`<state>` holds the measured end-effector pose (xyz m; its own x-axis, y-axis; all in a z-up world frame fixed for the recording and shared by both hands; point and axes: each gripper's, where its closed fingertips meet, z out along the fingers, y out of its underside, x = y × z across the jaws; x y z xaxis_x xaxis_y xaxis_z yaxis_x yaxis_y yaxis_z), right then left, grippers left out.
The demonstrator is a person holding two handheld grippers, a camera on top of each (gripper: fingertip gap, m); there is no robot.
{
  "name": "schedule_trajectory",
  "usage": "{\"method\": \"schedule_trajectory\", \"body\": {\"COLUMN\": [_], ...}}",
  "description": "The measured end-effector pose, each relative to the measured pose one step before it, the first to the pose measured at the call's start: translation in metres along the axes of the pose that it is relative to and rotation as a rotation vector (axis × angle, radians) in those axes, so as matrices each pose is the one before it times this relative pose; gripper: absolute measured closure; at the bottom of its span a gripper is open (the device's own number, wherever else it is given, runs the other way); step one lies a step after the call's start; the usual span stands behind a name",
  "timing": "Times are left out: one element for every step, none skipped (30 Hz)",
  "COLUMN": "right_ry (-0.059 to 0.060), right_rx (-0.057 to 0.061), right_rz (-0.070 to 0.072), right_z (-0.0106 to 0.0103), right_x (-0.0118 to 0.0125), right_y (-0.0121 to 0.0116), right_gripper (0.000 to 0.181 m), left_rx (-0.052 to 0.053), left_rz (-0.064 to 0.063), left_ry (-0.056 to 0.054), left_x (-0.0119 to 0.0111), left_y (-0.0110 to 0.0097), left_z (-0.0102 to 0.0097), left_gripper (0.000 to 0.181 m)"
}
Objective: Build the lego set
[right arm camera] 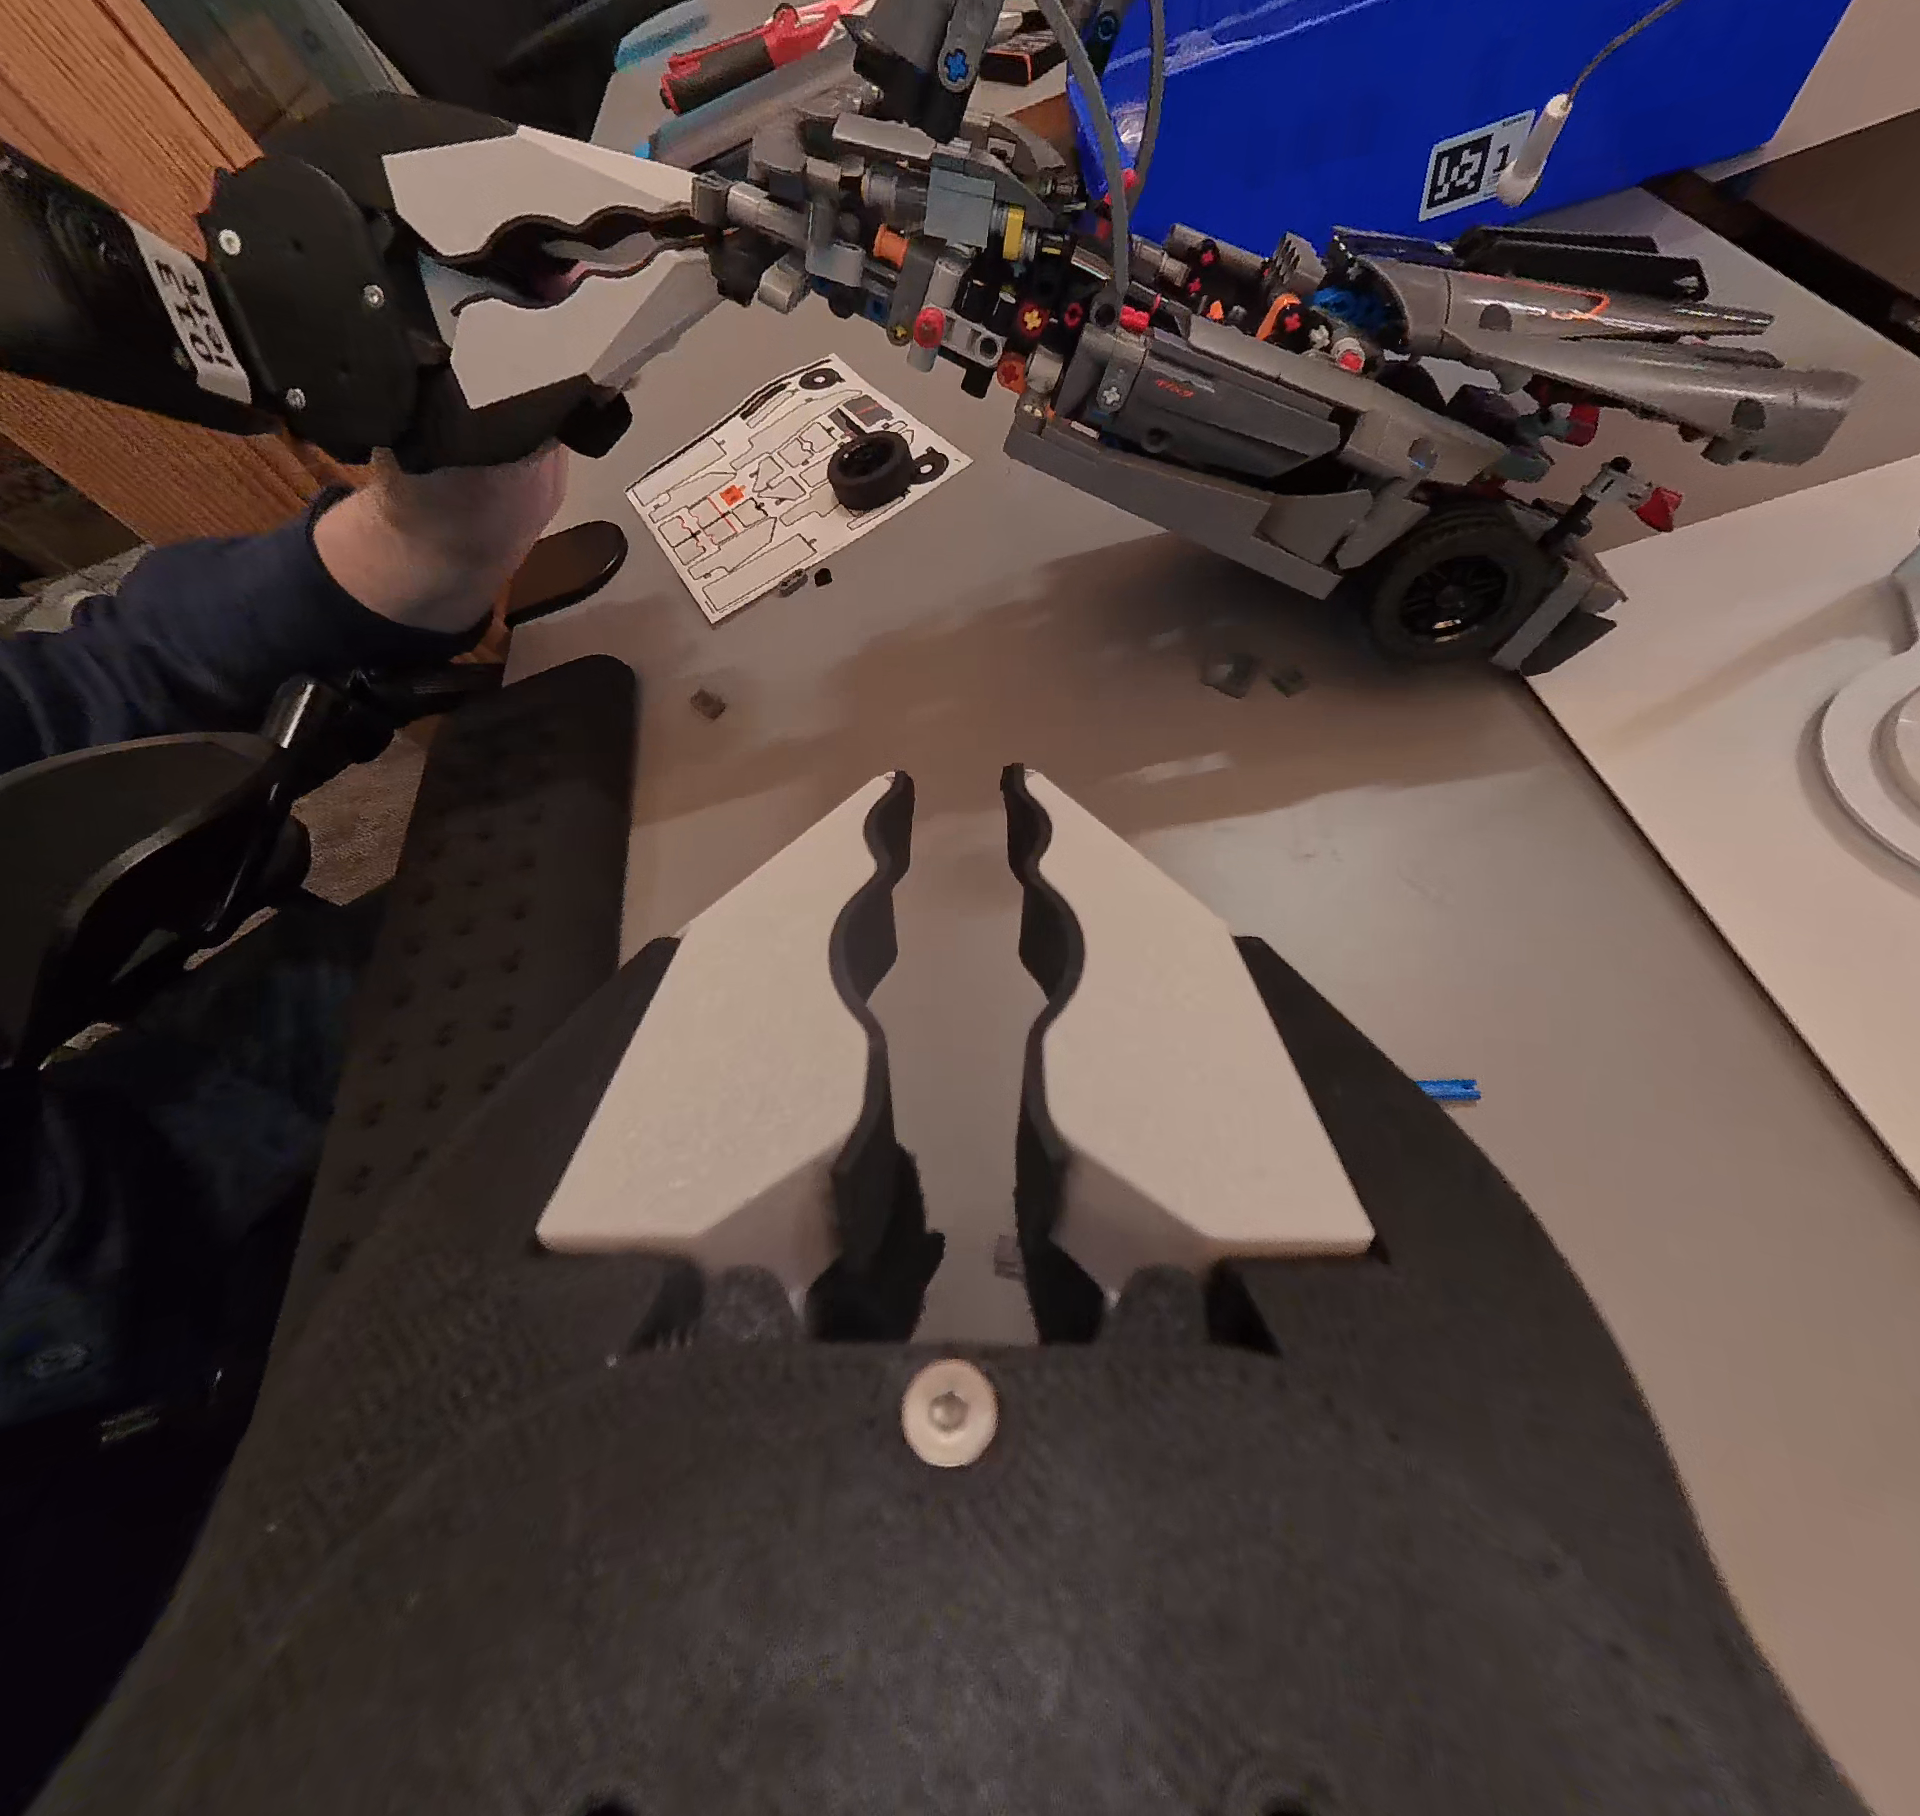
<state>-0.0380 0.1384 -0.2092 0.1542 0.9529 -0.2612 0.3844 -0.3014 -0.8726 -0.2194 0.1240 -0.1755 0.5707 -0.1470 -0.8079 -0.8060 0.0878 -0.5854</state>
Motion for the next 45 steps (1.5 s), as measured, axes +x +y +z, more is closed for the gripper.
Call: {"method": "schedule_trajectory", "body": {"right_ry": [-0.0003,0.0,-0.001,-0.0017,-0.0017,-0.0014,-0.0008,0.0002,0.0005,0.0006,0.001,0.001,0.0012,0.003,0.0026,0.0002,-0.0004,0.0003,0.0007,0.0007,0.0008,0.0003,-0.0003,-0.0005,-0.0002,-0.0001,-0.0006,-0.0008,0.0,0.0001,-0.0008,-0.0005,0.0001,-0.0005,-0.0012,-0.001,-0.0007,-0.0012,-0.0011,-0.0007,-0.0007,-0.0006,-0.0003,-0.0002,-0.0002], "right_rx": [0.0007,0.0009,0.0011,0.0014,0.001,0.0004,0.0005,0.0006,-0.0006,-0.0015,-0.0012,-0.0003,-0.0001,-0.0013,-0.0022,-0.002,-0.0029,-0.0043,-0.0044,-0.0046,-0.0046,-0.0033,-0.002,-0.0016,-0.0015,-0.0011,-0.0008,-0.0008,-0.0005,0.0,0.0001,-0.0002,-0.0003,0.0002,0.0008,0.0014,0.0013,0.0005,0.0003,0.0007,0.0006,0.0005,0.0003,0.0,0.0], "right_rz": [0.0029,0.0028,0.0023,0.0007,-0.0005,-0.0008,-0.001,-0.0006,0.0008,0.0018,0.0021,0.0017,0.0009,0.0006,0.0009,0.0009,0.0013,0.0019,0.0018,0.0012,0.0005,-0.0003,-0.0007,-0.0002,0.0004,0.001,0.0015,0.0015,0.0011,0.0008,0.0007,0.0003,-0.0001,-0.0002,-0.0005,-0.001,-0.0007,0.0001,0.0001,-0.0001,0.0002,0.0005,0.0004,0.0005,0.0007], "right_z": [-0.00012,-0.00011,-0.00005,-0.00017,-0.00011,-0.0001,-0.00005,0.0,-0.00009,0.00002,-0.00008,-0.00015,-0.00009,-0.00018,0.00006,0.00008,0.00029,0.0005,0.0005,0.00065,0.00053,0.00057,0.00044,0.00034,0.0003,0.00028,0.00013,0.00009,-0.00003,-0.00004,-0.00007,0.00003,-0.00003,-0.00017,-0.00017,-0.00018,-0.00027,-0.00015,-0.00007,-0.00009,0.0,0.00003,-0.00002,0.00004,-0.00004], "right_x": [-0.00002,0.00002,-0.00012,-0.0005,-0.00069,-0.0006,-0.00054,-0.00006,0.00014,0.00032,0.00044,0.00026,0.00031,0.00048,0.00056,0.00022,0.00022,0.00042,0.00049,0.0003,0.00035,0.00013,-0.00018,0.00001,0.00007,0.00019,0.00021,0.00015,0.00028,0.00009,0.00005,-0.00006,-0.00007,-0.00018,-0.00049,-0.00045,-0.00032,-0.00041,-0.00041,-0.0002,-0.00023,-0.00011,-0.00002,-0.00004,0.00016], "right_y": [-0.00009,-0.00011,-0.00027,-0.00024,-0.00036,-0.0002,-0.00034,-0.00014,0.00018,0.00039,0.00025,0.00014,-0.00001,0.0002,0.00047,0.00044,0.00063,0.00097,0.00098,0.00099,0.00094,0.00074,0.00039,0.00044,0.00032,0.00035,0.00035,0.00027,0.00018,0.00009,-0.00004,0.00011,0.00008,-0.00012,-0.00023,-0.00039,-0.00037,-0.00013,-0.00015,-0.00011,-0.00014,-0.00007,0.00008,0.00009,0.00006], "right_gripper": [0.165,0.165,0.165,0.165,0.165,0.165,0.165,0.165,0.165,0.165,0.165,0.165,0.165,0.165,0.165,0.165,0.165,0.165,0.165,0.165,0.165,0.165,0.165,0.165,0.165,0.165,0.165,0.165,0.165,0.165,0.165,0.165,0.165,0.165,0.165,0.165,0.165,0.165,0.165,0.165,0.165,0.165,0.165,0.165,0.165], "left_rx": [-0.0044,0.0002,0.0069,0.004,-0.0009,-0.0015,0.0015,0.002,-0.0002,0.0014,0.0009,-0.001,-0.0011,0.002,-0.0002,-0.0055,-0.0025,0.0055,0.0058,-0.0004,-0.0022,0.0034,0.005,0.0006,-0.0012,0.0006,0.0013,-0.001,-0.0011,0.002,0.0018,0.0003,-0.0016,-0.0022,0.0,0.0003,-0.0001,0.0017,0.0022,0.0003,0.0003,0.002,0.002,0.0005,-0.0009], "left_rz": [-0.0086,-0.0108,-0.0197,-0.0158,-0.0022,0.0048,0.0015,0.0021,0.0023,-0.0026,-0.0053,-0.003,-0.0059,-0.0141,-0.0094,0.004,0.0047,-0.015,-0.018,-0.0051,-0.0019,-0.015,-0.0185,-0.0099,-0.0039,-0.0064,-0.0061,-0.0027,-0.0022,-0.0078,-0.0138,-0.0123,-0.0076,-0.008,-0.01,-0.009,-0.0106,-0.0147,-0.0127,-0.0092,-0.0078,-0.0099,-0.0102,-0.0075,-0.0076], "left_ry": [-0.0039,-0.0018,0.0053,0.004,-0.001,-0.0026,0.001,0.0024,-0.0002,0.0009,0.0018,0.0001,-0.0007,0.004,0.0015,-0.005,-0.0048,0.0058,0.0084,0.001,-0.0021,0.005,0.0077,0.002,-0.0018,0.0012,0.0016,-0.0008,-0.0005,0.003,0.0038,0.0026,0.0001,-0.0007,0.0003,0.0008,0.0002,0.001,0.0028,0.0006,0.0,0.002,0.0028,0.0008,0.0006], "left_x": [-0.00188,-0.0012,-0.00037,-0.00035,-0.00056,-0.00031,0.00031,0.00065,0.00029,0.00011,-0.00004,-0.00038,-0.00048,-0.00028,-0.00063,-0.00092,-0.00057,0.00039,0.00018,-0.00051,-0.00083,-0.00018,-0.00006,-0.00064,-0.00097,-0.00034,-0.00036,-0.00045,-0.00039,-0.00018,-0.00037,-0.0008,-0.001,-0.00113,-0.00098,-0.00083,-0.00097,-0.00108,-0.00072,-0.00095,-0.00084,-0.00043,-0.00045,-0.00053,-0.0008], "left_y": [0.002,0.00105,0.00001,0.00004,0.00035,0.00018,-0.00054,-0.0007,-0.00024,-0.0001,0.00022,0.00071,0.00097,0.00068,0.00102,0.00157,0.00089,-0.00039,-0.00034,0.00056,0.001,0.00045,0.00012,0.0008,0.00098,0.0007,0.00037,0.00064,0.00058,0.00026,0.0004,0.00082,0.00117,0.00139,0.00119,0.00099,0.00089,0.00064,0.00047,0.0007,0.00072,0.00039,0.00035,0.00049,0.00071], "left_z": [0.00049,0.00039,0.00024,0.00023,0.00013,0.00016,-0.00003,0.00005,-0.00002,0.00006,-0.00007,-0.00001,0.00003,-0.00004,-0.00005,0.00006,0.00005,-0.00009,-0.00012,0.00016,0.00018,0.00002,-0.00006,0.00018,0.00017,0.0001,0.00006,-0.00001,0.0001,-0.00002,0.00001,0.00016,0.00011,0.00016,0.00018,0.00024,0.00029,0.00041,0.0002,0.00023,0.00019,0.0001,0.00007,0.00025,0.0002], "left_gripper": [0.181,0.181,0.181,0.181,0.181,0.181,0.181,0.181,0.181,0.181,0.181,0.181,0.181,0.181,0.181,0.181,0.181,0.181,0.181,0.181,0.181,0.181,0.181,0.18,0.18,0.18,0.181,0.181,0.181,0.181,0.181,0.181,0.18,0.18,0.18,0.18,0.18,0.18,0.18,0.18,0.18,0.18,0.18,0.179,0.179]}}
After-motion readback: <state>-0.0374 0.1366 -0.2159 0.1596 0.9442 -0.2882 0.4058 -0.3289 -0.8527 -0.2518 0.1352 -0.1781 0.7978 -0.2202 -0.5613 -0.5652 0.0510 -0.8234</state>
